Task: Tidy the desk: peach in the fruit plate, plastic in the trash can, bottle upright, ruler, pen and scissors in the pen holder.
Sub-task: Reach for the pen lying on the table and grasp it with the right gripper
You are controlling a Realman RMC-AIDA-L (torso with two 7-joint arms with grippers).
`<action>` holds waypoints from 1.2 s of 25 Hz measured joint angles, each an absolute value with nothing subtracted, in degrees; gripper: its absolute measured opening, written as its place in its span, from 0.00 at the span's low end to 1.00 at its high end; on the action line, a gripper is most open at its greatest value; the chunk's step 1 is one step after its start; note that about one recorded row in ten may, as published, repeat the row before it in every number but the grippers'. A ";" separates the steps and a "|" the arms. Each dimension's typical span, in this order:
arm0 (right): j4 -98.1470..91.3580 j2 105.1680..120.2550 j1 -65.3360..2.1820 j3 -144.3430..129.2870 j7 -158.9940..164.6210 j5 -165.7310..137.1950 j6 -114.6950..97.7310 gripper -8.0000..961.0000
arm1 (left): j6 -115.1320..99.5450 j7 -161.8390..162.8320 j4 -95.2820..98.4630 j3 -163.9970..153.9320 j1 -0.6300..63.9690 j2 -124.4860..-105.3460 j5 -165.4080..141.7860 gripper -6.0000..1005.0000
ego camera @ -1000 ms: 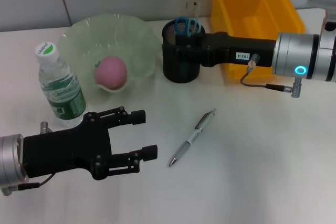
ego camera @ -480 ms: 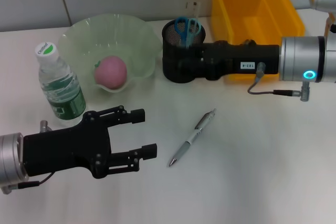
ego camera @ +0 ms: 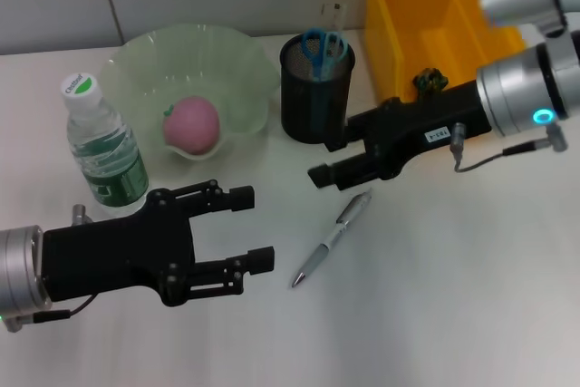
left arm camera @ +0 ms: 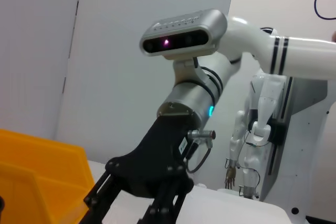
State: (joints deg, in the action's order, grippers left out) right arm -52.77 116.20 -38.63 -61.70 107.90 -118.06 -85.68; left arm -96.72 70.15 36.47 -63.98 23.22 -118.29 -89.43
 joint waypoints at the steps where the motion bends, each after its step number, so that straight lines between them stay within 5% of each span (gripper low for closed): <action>1: -52.73 115.92 -39.79 -61.59 107.93 -120.00 -86.45 0.69 | -96.72 70.15 36.47 -63.98 23.22 -118.29 -89.43 0.77; 13: -51.04 113.53 -53.11 -63.21 100.04 -137.39 -94.97 0.69 | -96.60 74.84 36.87 -63.99 22.91 -118.17 -89.88 0.77; 24: -49.82 119.05 -59.50 -72.80 93.25 -146.63 -89.59 0.69 | -95.84 74.29 36.48 -64.48 21.50 -118.46 -89.22 0.77; 30: -48.92 119.17 -60.22 -78.98 88.12 -147.52 -85.04 0.69 | -92.85 74.25 36.90 -64.30 21.77 -118.18 -90.25 0.77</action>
State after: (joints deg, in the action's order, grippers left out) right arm -48.92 119.17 -60.22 -78.98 88.12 -147.52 -85.04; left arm -92.85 74.25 36.90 -64.30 21.77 -118.18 -90.25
